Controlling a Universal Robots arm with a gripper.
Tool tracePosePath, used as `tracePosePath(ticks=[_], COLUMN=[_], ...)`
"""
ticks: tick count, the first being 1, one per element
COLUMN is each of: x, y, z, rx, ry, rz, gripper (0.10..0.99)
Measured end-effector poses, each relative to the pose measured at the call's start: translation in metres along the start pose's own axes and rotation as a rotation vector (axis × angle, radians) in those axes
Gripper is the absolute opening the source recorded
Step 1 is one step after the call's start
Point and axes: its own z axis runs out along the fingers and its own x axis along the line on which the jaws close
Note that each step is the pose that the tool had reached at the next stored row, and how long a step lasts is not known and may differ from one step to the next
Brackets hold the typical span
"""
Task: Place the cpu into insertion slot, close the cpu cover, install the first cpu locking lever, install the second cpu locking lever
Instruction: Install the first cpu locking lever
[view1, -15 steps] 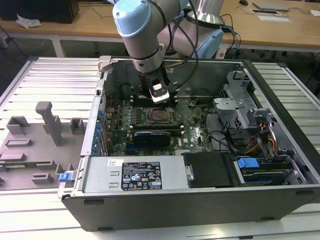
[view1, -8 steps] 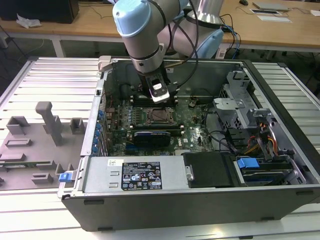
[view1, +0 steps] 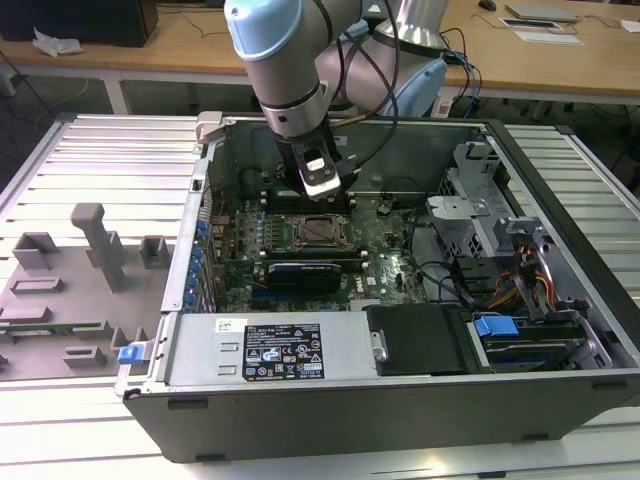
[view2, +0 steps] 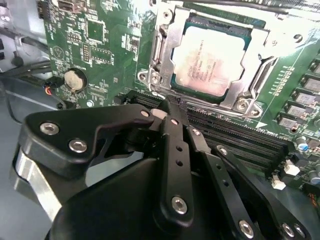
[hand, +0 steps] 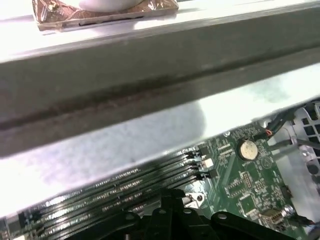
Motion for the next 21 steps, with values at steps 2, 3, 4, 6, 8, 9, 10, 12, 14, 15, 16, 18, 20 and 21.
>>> tracePosePath(ticks=[2,3,4,6,8,9,10,12,14,15,16,18,20,21], x=[-0.0001,-0.0005,-0.0013,-0.0029,-0.0041,-0.0046,-0.0048,-0.0048,-0.0064,-0.0076,-0.0082,-0.0085,-0.0134,-0.0156], y=[0.0000,0.0002,0.0005,0.0010,0.0013,0.0014,0.0015,0.0015,0.0029,0.0039,0.0045,0.0040,-0.0091,-0.0155], z=[-0.0003,0.0000,0.0003,0.0009,0.0014,0.0017,0.0019,0.0018,-0.0043,-0.0089,-0.0110,-0.0117,-0.0133,-0.0139], rx=[0.004,0.008,0.014,0.027,0.040,0.046,0.053,0.055,0.077,0.088,0.100,0.115,0.138,0.141], ry=[-0.0012,0.0098,0.0271,0.0630,0.0981,0.1149,0.1335,0.1369,0.1302,0.1263,0.1223,0.1178,0.1146,0.1196], rz=[-0.001,0.000,0.002,0.007,0.011,0.013,0.016,0.016,0.010,0.008,0.005,0.001,-0.006,-0.009], gripper=[0.106,0.106,0.106,0.106,0.106,0.106,0.106,0.106,0.106,0.106,0.106,0.106,0.106,0.106])
